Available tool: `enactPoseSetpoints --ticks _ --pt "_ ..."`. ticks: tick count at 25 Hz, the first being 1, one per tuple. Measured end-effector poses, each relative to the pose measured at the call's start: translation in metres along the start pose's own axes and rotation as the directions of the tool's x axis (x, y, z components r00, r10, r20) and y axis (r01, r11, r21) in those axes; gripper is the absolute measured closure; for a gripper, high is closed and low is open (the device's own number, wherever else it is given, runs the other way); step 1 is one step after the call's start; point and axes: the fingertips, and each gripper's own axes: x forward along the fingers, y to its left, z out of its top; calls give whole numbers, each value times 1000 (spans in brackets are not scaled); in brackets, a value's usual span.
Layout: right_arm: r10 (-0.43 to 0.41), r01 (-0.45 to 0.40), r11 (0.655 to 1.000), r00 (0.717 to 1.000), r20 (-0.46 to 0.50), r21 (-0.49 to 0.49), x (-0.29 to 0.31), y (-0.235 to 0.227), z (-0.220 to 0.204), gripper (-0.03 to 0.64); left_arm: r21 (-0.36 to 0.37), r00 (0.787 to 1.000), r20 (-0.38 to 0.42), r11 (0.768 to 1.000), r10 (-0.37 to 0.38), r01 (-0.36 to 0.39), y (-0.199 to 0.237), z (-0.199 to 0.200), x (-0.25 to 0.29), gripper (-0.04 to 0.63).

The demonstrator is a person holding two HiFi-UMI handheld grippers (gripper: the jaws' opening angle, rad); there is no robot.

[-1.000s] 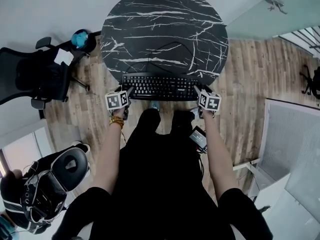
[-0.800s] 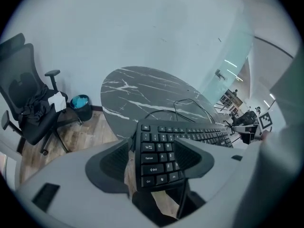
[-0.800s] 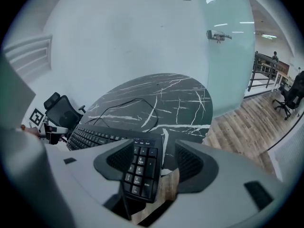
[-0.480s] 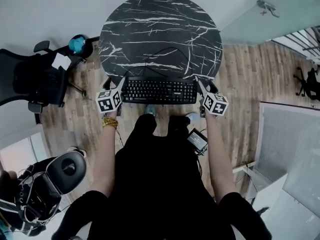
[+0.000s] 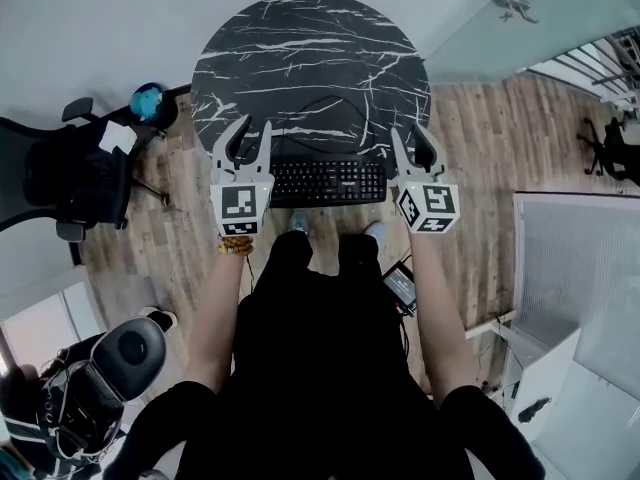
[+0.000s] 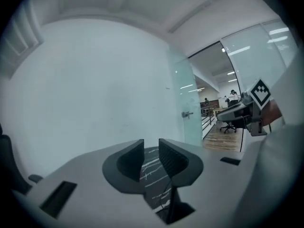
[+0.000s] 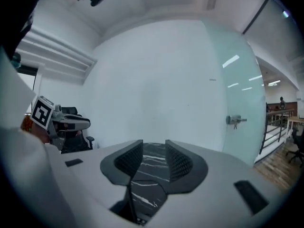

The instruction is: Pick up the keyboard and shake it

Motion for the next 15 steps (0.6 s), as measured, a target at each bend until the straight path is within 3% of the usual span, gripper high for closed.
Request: enactPoseSetpoints --ticks 4,8,12,13,15 --pt "15 -2 996 988 153 -85 -22 31 63 477 62 988 157 998 -5 -5 -32 68 -12 543" --pt "-3 31 996 951 310 -86 -65 51 97 515 96 962 272 994 22 -49 -65 108 -44 557" --pt "29 -8 998 927 374 -58 -115 77 99 529 152 970 243 987 19 -57 -114 106 -86 563" --pt "44 -28 998 931 362 -51 -127 83 93 528 131 973 231 989 30 -62 -126 102 -98 563" --pt "70 -59 997 943 325 -45 -150 90 79 529 23 975 212 997 64 -70 -147 95 -116 565"
